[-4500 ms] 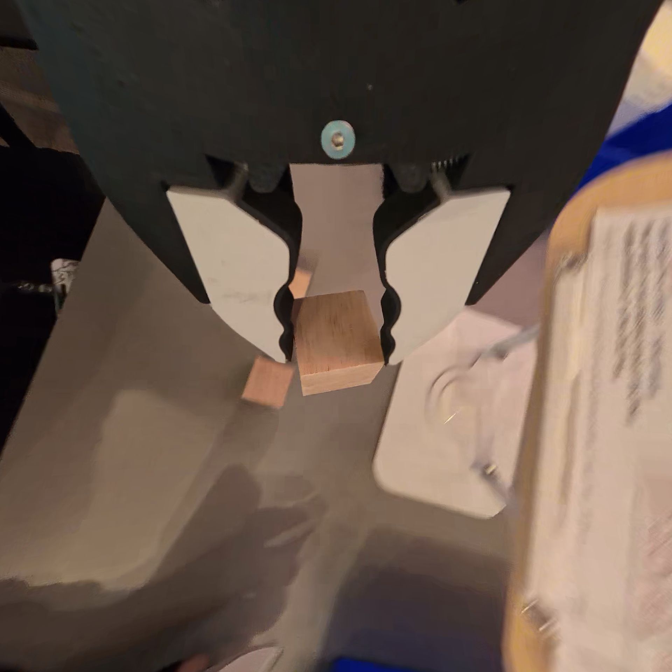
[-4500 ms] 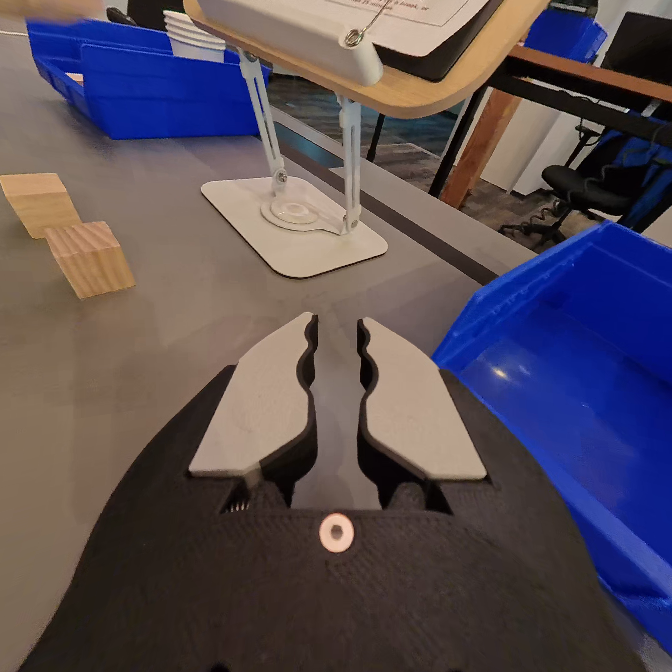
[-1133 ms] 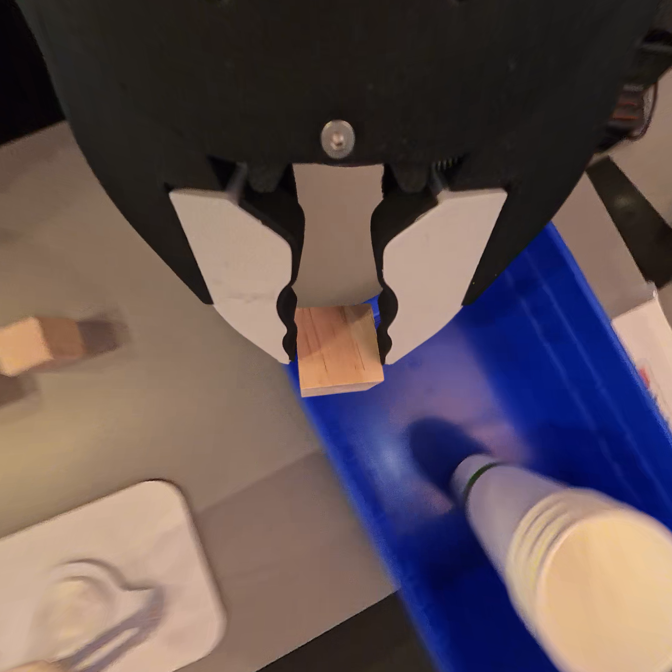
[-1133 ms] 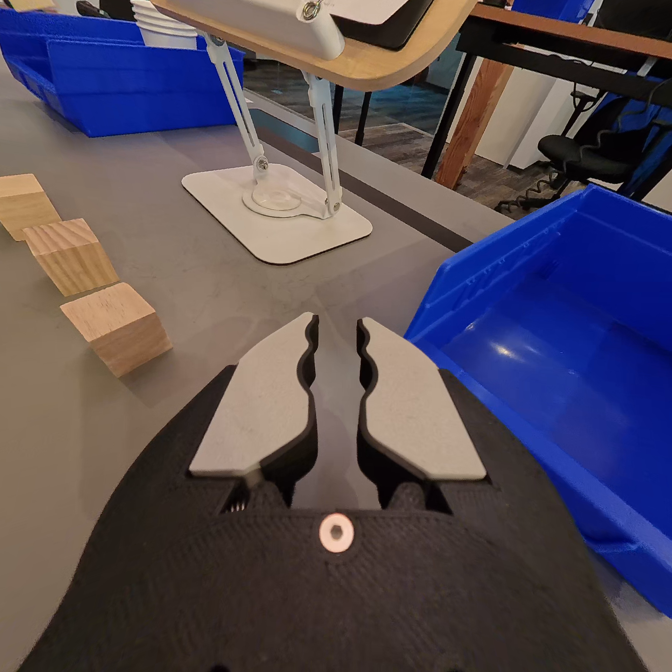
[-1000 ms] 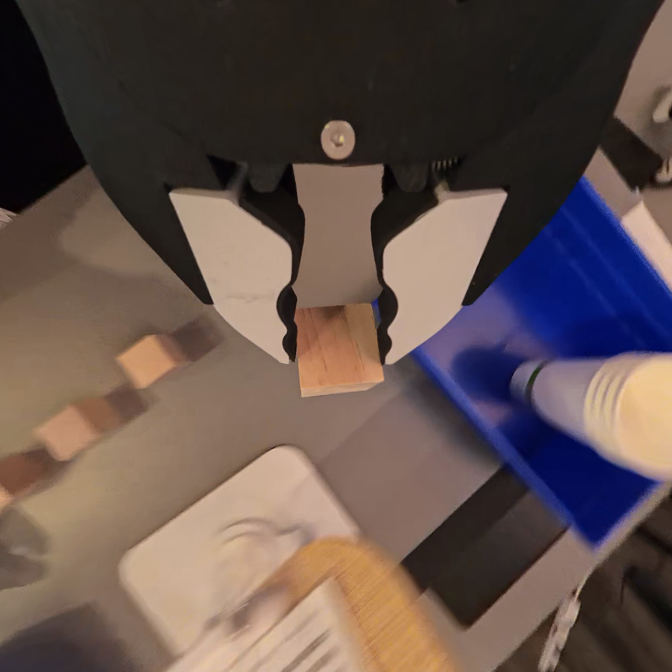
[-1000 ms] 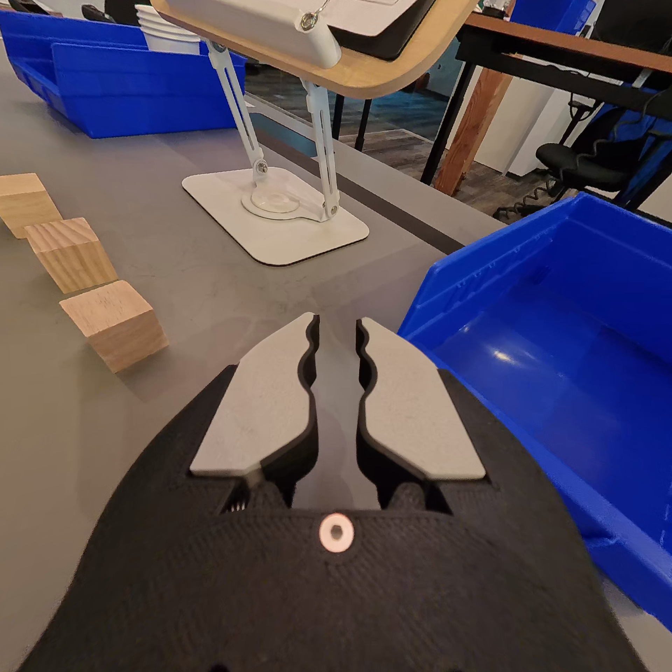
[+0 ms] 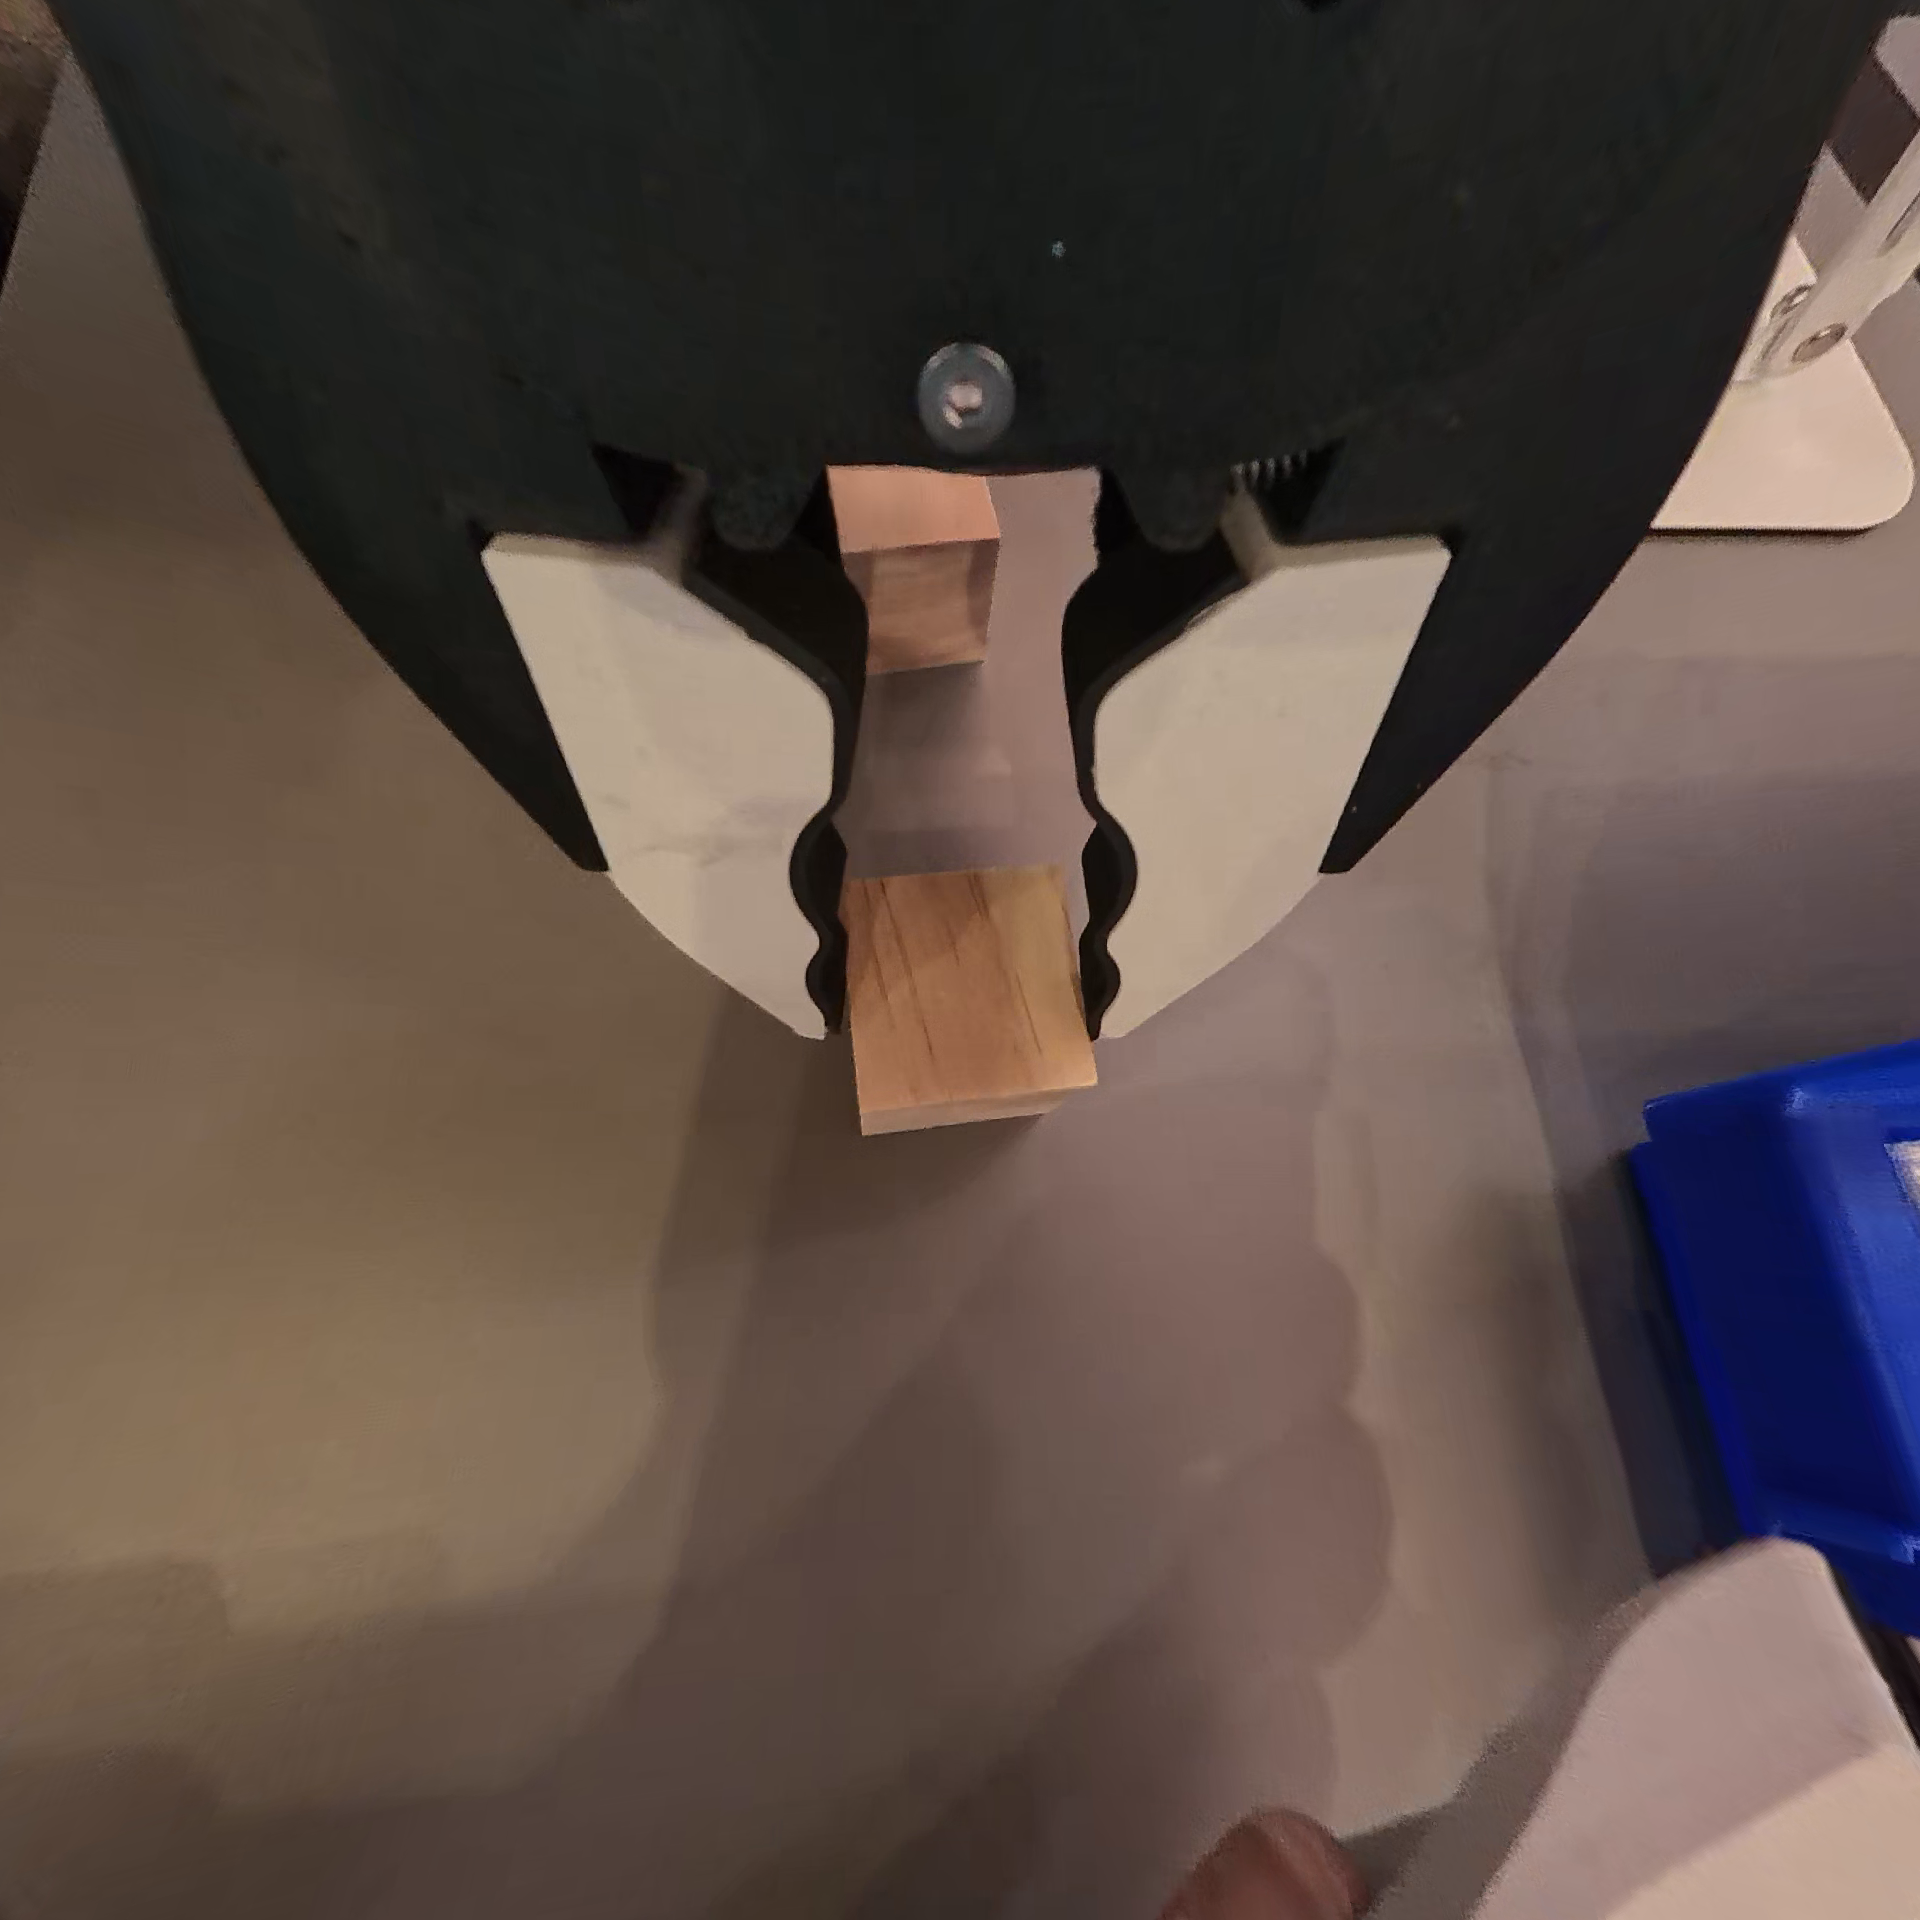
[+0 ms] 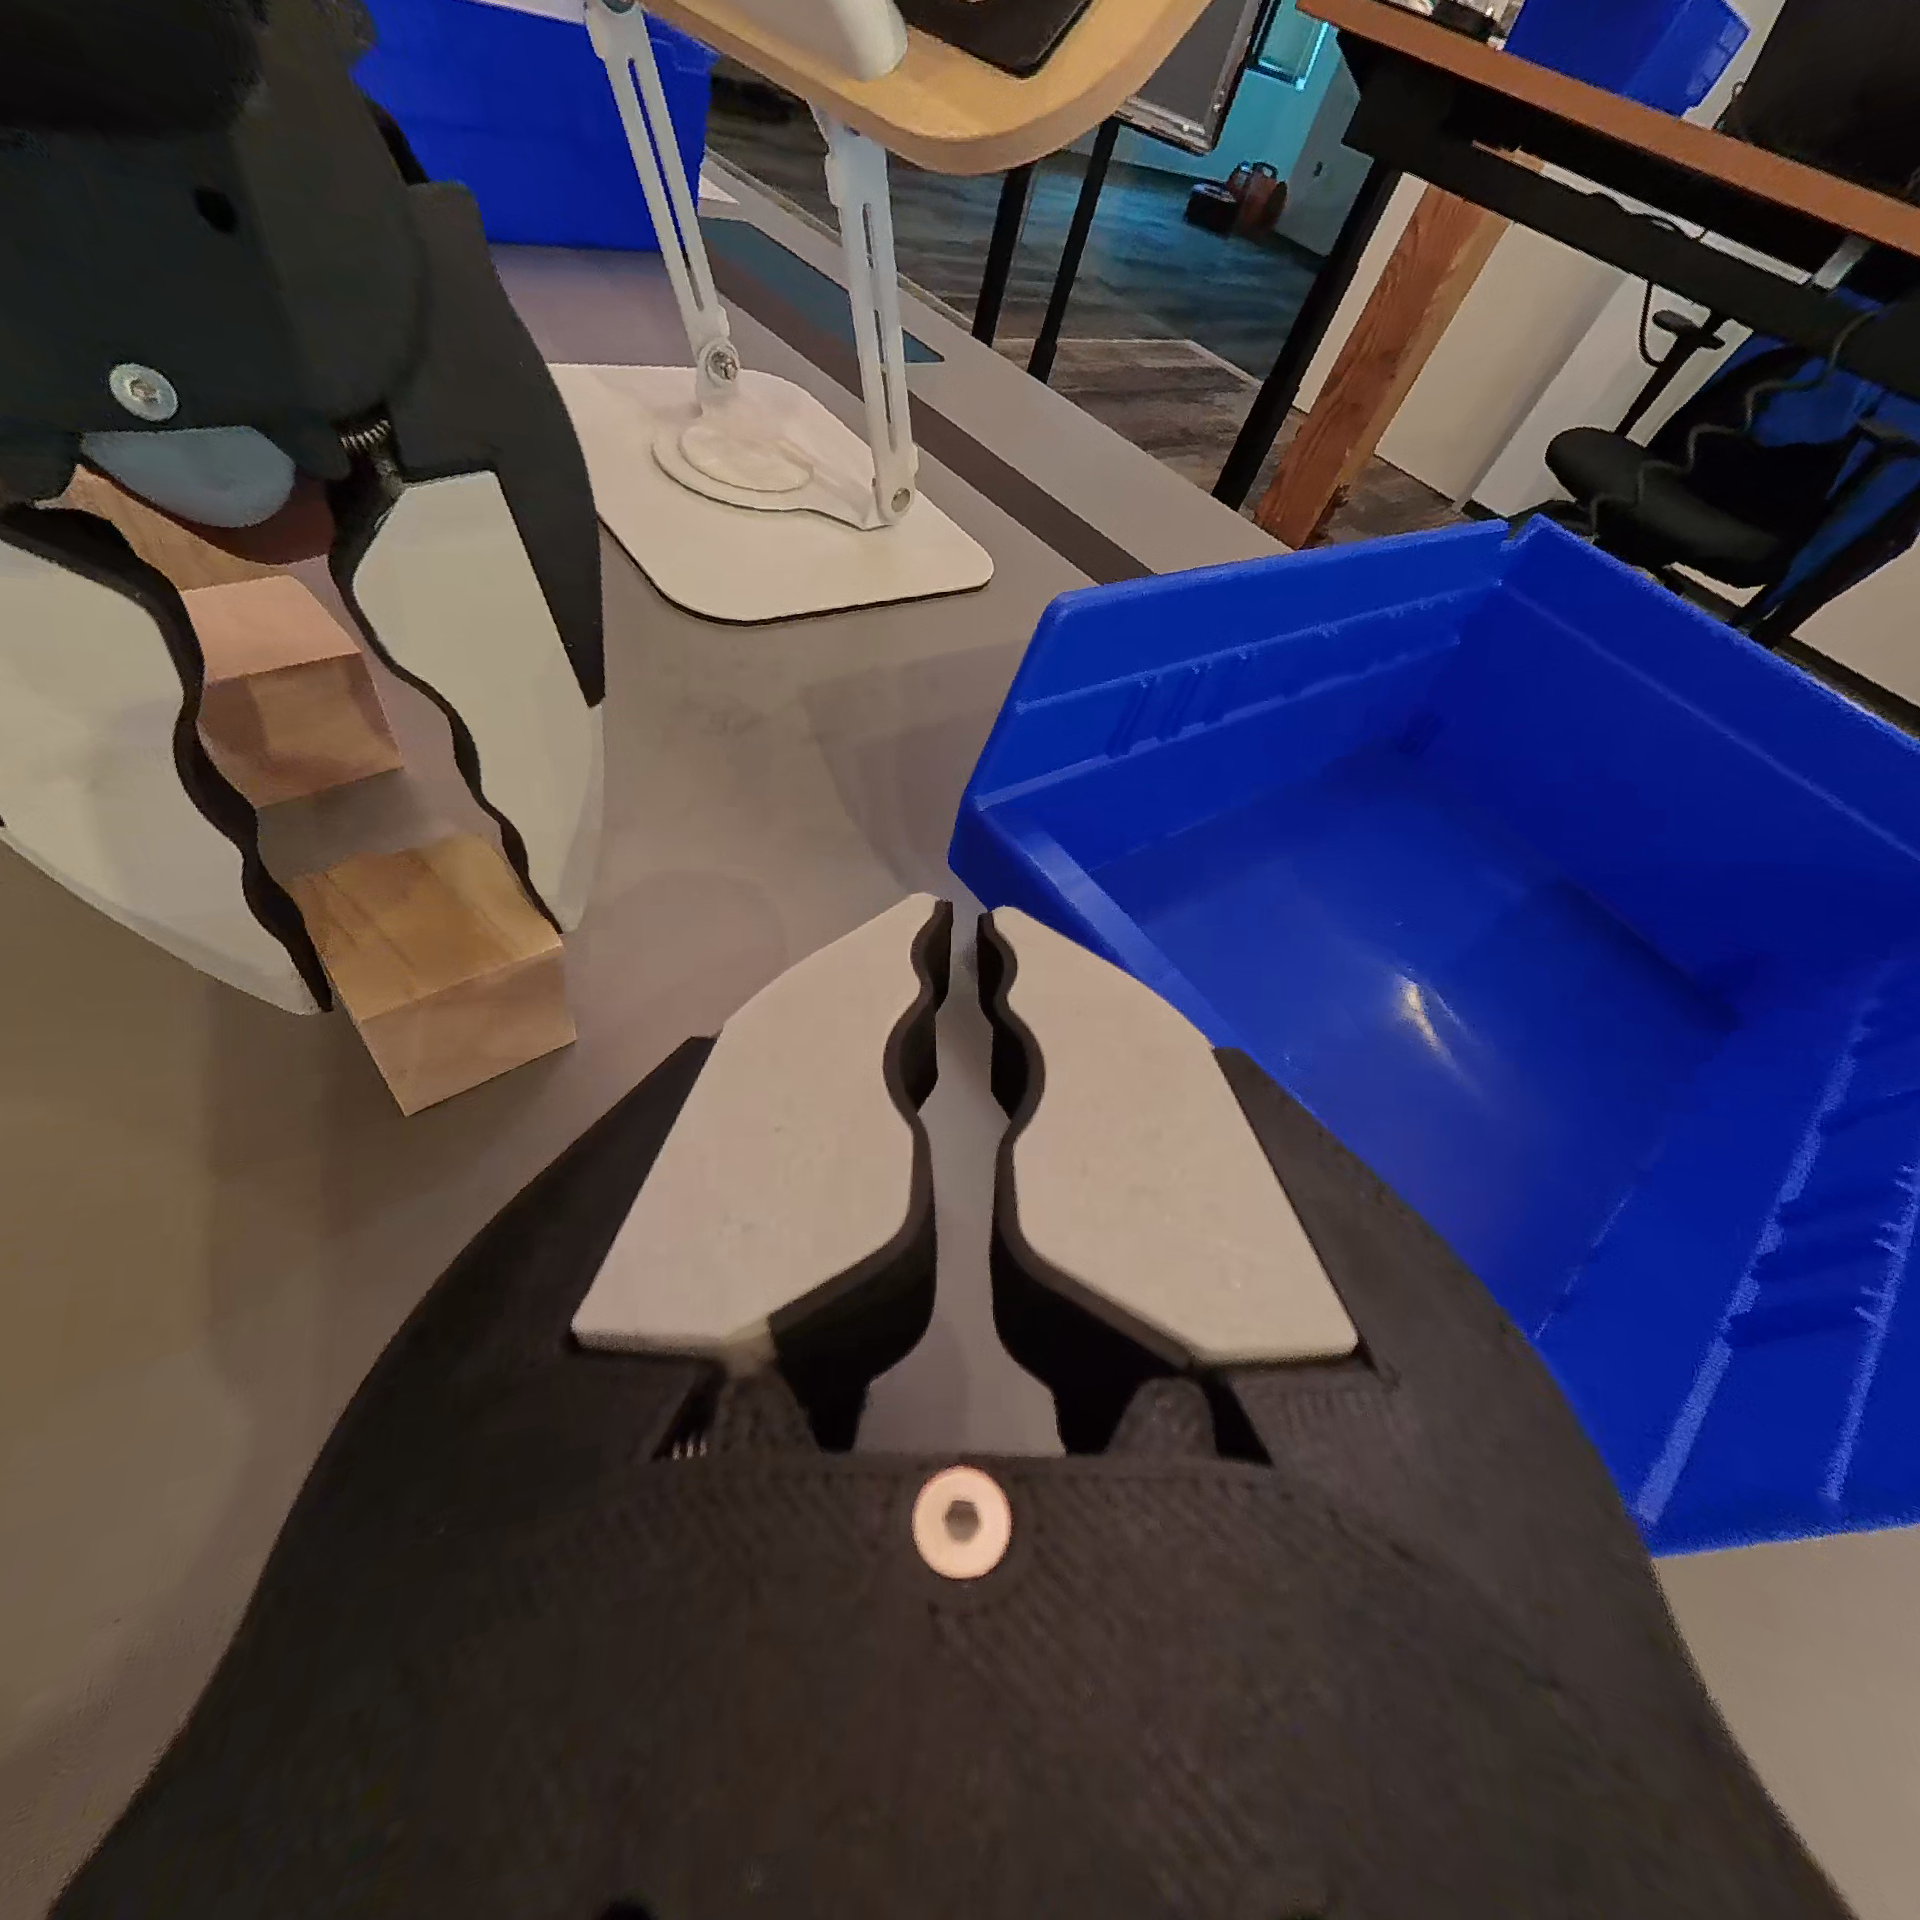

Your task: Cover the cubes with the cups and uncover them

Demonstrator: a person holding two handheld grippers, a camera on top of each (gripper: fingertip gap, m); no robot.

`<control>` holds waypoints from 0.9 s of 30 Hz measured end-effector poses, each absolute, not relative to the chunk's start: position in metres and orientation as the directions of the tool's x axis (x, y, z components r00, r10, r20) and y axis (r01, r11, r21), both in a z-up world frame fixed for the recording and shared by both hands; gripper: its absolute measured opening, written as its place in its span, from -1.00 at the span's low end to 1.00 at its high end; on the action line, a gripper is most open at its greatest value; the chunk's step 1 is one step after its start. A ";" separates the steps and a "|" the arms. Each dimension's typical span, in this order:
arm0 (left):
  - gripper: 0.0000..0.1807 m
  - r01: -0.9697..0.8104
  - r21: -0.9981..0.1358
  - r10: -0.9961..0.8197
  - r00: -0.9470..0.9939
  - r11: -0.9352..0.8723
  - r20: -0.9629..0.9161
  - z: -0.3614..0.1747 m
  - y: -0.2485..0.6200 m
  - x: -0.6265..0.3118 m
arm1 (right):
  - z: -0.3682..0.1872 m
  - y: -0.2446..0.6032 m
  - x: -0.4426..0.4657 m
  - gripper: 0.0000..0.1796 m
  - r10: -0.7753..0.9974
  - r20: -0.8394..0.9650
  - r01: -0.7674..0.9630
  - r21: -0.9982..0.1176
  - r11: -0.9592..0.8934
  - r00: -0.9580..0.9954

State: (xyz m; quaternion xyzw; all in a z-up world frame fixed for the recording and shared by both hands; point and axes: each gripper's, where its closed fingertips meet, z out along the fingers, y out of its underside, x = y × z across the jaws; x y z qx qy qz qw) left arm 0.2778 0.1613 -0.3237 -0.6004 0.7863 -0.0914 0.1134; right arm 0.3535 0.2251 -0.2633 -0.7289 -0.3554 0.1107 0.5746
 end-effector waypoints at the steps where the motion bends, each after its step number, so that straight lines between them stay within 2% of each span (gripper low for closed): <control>1: -0.52 -0.920 -0.287 -0.964 -0.258 0.265 -0.062 -0.323 0.161 0.278 | -0.264 0.225 0.353 -0.94 0.646 0.247 0.392 -0.916 -0.088 0.722; 6: -0.13 -0.902 -0.369 -0.974 -0.209 0.226 -0.088 -0.303 0.168 0.273 | -0.261 0.226 0.357 -0.93 0.634 0.239 0.375 -0.923 -0.086 0.735; 8: -0.07 -0.879 -0.429 -0.978 -0.190 0.208 -0.084 -0.287 0.166 0.265 | -0.260 0.226 0.358 -0.92 0.628 0.234 0.365 -0.927 -0.086 0.742; 13: -0.09 -0.838 -0.523 -0.987 -0.098 0.152 -0.129 -0.245 0.173 0.219 | -0.261 0.227 0.360 -0.92 0.622 0.232 0.363 -0.927 -0.090 0.748; 18: -0.16 -0.803 -0.595 -0.978 0.088 0.043 -0.189 -0.218 0.202 0.142 | -0.264 0.229 0.362 -0.92 0.610 0.234 0.364 -0.927 -0.096 0.757; 27: -0.38 -0.695 -0.701 -0.866 0.440 -0.159 -0.240 -0.203 0.256 -0.014 | -0.271 0.233 0.367 -0.92 0.585 0.230 0.363 -0.924 -0.119 0.778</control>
